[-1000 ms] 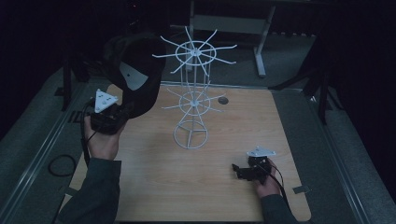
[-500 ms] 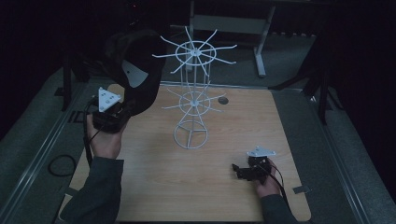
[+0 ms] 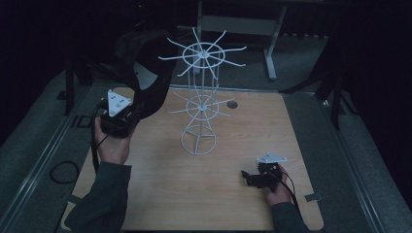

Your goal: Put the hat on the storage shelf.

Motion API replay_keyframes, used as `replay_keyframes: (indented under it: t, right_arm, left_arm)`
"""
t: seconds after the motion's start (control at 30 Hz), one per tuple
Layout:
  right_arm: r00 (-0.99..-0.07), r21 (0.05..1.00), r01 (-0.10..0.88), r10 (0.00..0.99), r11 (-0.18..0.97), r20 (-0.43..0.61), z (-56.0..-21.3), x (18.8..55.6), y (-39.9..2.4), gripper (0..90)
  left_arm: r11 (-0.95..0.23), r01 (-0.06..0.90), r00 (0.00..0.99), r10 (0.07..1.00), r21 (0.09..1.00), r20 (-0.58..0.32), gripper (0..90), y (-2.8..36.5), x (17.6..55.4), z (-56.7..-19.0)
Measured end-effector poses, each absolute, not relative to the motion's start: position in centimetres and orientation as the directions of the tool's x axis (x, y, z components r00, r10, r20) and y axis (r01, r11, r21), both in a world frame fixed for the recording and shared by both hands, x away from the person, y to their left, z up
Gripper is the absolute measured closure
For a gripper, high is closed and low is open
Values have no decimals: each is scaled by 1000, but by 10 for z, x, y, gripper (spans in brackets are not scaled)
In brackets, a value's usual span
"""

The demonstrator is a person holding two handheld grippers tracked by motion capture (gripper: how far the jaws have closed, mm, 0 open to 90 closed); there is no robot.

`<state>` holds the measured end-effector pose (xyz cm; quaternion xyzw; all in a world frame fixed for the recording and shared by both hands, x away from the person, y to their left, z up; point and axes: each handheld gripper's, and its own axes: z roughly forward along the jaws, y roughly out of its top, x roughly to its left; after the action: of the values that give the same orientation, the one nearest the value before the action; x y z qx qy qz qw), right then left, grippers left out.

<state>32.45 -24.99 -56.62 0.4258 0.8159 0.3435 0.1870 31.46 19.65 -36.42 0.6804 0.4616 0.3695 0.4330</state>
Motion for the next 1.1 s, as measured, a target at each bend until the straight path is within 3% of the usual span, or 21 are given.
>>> replay_keyframes:
  t: [0.27,0.67,0.9,1.0,1.1]
  right_arm:
    - [-567,720,566,823,402,-13,-566,325,-250,123]
    - [-568,720,566,823,402,-13,-566,325,-250,122]
    - [-568,720,566,823,402,-13,-566,325,-250,123]
    - [-567,720,567,823,402,-13,-566,324,-250,123]
    - [-568,719,567,823,401,-12,-566,324,-250,123]
  left_arm:
    - [-211,303,297,948,930,118,864,196,311,-367]
    - [-304,251,335,918,919,212,862,186,306,-378]
    - [-306,259,353,913,916,205,856,187,307,-383]
    - [-297,246,364,910,923,195,835,189,306,-383]
    - [-274,243,371,912,931,172,742,192,306,-382]
